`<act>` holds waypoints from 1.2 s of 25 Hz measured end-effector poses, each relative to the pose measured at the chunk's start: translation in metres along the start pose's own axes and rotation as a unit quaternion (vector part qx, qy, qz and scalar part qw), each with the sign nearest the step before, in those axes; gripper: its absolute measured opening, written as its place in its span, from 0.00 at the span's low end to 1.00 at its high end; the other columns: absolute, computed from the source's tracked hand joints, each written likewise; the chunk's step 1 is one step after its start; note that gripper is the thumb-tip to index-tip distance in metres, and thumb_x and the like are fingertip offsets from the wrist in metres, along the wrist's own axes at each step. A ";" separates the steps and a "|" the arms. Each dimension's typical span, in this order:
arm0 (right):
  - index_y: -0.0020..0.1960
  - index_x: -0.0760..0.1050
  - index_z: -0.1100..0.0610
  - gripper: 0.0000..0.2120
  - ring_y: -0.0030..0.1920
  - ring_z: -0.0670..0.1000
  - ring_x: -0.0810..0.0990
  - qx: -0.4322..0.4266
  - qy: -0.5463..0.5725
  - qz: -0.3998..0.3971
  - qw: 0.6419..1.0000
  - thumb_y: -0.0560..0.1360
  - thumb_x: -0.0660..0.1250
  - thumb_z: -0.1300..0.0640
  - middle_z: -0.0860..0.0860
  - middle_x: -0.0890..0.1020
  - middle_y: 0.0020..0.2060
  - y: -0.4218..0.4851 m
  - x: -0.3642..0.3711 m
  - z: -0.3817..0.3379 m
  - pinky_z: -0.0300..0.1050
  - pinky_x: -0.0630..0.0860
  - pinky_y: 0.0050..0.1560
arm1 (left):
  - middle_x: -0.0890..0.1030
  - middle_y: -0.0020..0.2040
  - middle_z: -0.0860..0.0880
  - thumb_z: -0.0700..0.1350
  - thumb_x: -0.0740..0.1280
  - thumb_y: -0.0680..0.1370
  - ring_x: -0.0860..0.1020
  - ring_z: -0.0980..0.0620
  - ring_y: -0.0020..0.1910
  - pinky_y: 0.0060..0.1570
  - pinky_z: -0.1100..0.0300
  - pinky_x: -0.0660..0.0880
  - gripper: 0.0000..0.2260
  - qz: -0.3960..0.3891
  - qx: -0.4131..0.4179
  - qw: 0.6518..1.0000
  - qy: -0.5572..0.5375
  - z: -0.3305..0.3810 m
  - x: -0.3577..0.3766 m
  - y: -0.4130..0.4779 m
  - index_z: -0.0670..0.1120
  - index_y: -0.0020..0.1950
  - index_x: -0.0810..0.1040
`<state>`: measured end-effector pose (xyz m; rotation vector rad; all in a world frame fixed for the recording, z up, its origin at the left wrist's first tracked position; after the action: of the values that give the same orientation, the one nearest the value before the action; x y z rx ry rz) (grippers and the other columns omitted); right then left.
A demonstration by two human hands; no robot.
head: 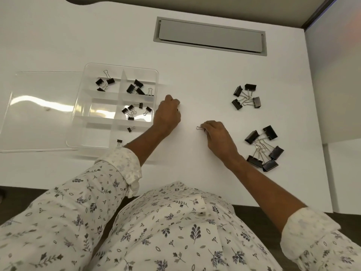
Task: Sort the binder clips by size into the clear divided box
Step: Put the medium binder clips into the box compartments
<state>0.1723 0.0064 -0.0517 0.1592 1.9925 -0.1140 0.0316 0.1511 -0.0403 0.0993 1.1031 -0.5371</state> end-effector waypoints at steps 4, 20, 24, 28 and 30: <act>0.62 0.80 0.57 0.14 0.58 0.53 0.80 0.107 0.142 0.047 0.983 0.80 0.63 0.65 0.52 0.83 0.57 -0.001 -0.015 -0.001 0.45 0.75 0.60 | 0.81 0.51 0.44 0.42 0.68 0.75 0.80 0.45 0.49 0.47 0.54 0.79 0.10 -0.008 0.002 0.997 -0.072 0.005 0.002 -0.016 0.41 0.53 0.84; 0.57 0.79 0.64 0.14 0.53 0.56 0.84 0.236 0.656 -0.074 0.713 0.84 0.54 0.68 0.62 0.82 0.56 0.130 0.013 -0.211 0.49 0.81 0.62 | 0.84 0.46 0.46 0.44 0.73 0.79 0.84 0.54 0.44 0.49 0.61 0.83 0.11 0.178 -0.170 0.789 -0.563 -0.166 -0.151 -0.031 0.40 0.58 0.81; 0.61 0.77 0.64 0.13 0.54 0.56 0.82 0.226 0.640 -0.090 0.729 0.84 0.55 0.68 0.59 0.80 0.55 0.169 0.025 -0.252 0.47 0.81 0.61 | 0.85 0.48 0.45 0.48 0.69 0.82 0.85 0.49 0.50 0.52 0.62 0.83 0.09 0.168 -0.219 0.760 -0.588 -0.202 -0.162 -0.018 0.43 0.51 0.83; 0.67 0.74 0.60 0.15 0.61 0.52 0.79 0.175 0.586 -0.101 0.785 0.82 0.59 0.67 0.53 0.79 0.59 0.185 0.023 -0.271 0.48 0.79 0.64 | 0.86 0.53 0.41 0.53 0.64 0.84 0.86 0.47 0.54 0.56 0.58 0.83 0.16 0.170 -0.230 0.726 -0.626 -0.223 -0.170 -0.006 0.41 0.52 0.83; 0.66 0.76 0.57 0.17 0.65 0.50 0.78 0.149 0.548 -0.088 0.818 0.80 0.59 0.68 0.50 0.79 0.62 0.179 0.019 -0.267 0.48 0.79 0.65 | 0.86 0.52 0.43 0.53 0.63 0.84 0.86 0.49 0.53 0.56 0.59 0.82 0.16 0.171 -0.221 0.733 -0.620 -0.226 -0.172 -0.007 0.43 0.52 0.84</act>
<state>-0.0462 0.2251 0.0398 0.2801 3.1432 -0.5618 -0.2152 0.2835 0.0063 -0.4313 -0.1601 0.0823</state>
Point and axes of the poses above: each hand's wrist, its own y-axis towards the middle knuckle, its own x-axis out of the palm, z = x × y, the point moved 9 cm from there along y, towards the middle knuckle
